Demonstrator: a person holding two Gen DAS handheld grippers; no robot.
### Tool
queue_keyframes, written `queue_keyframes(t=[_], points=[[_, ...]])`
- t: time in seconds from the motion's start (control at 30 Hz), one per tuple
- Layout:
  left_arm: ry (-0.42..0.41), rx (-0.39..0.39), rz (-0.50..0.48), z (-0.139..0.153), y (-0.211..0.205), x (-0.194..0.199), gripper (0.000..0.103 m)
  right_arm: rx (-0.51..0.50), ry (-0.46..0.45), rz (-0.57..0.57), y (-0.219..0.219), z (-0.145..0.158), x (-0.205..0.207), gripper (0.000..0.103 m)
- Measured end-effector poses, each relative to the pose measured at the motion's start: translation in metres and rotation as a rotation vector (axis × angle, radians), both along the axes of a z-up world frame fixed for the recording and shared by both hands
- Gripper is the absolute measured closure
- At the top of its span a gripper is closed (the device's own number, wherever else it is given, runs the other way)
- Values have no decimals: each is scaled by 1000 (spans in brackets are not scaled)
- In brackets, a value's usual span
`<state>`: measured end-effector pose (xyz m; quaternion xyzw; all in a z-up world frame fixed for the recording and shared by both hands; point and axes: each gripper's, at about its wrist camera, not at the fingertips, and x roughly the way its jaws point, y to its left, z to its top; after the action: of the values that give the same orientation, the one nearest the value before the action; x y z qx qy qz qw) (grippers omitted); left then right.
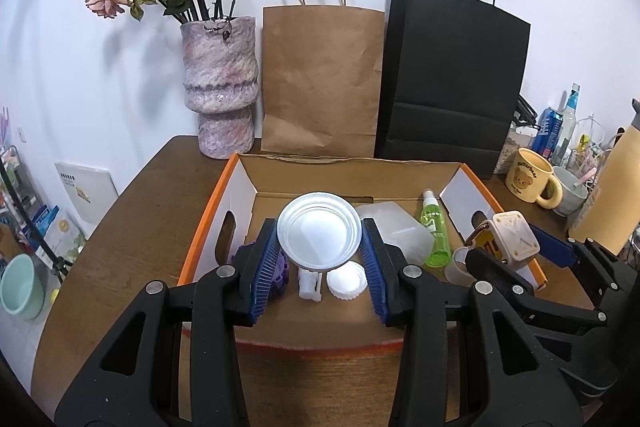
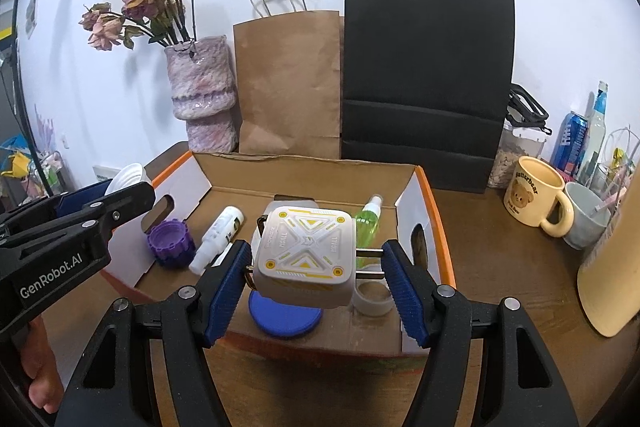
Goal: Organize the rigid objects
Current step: 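Carry the white cap and plug adapter over the box with both tools, then open the left tool over the box while the right tool releases the adapter inside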
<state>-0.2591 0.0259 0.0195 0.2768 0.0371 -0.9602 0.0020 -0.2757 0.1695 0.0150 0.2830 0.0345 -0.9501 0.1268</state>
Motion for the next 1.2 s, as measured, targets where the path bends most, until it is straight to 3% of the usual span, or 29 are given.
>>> queue_keyframes(t=[0.53,1.2], points=[[-20,-22,5,-10,-3,-37,66,28,-6,8,-9,-9,-42,31],[-41,-54,-3,-17,0,-54,66,51,-32,13,-8,-19,-57,31]])
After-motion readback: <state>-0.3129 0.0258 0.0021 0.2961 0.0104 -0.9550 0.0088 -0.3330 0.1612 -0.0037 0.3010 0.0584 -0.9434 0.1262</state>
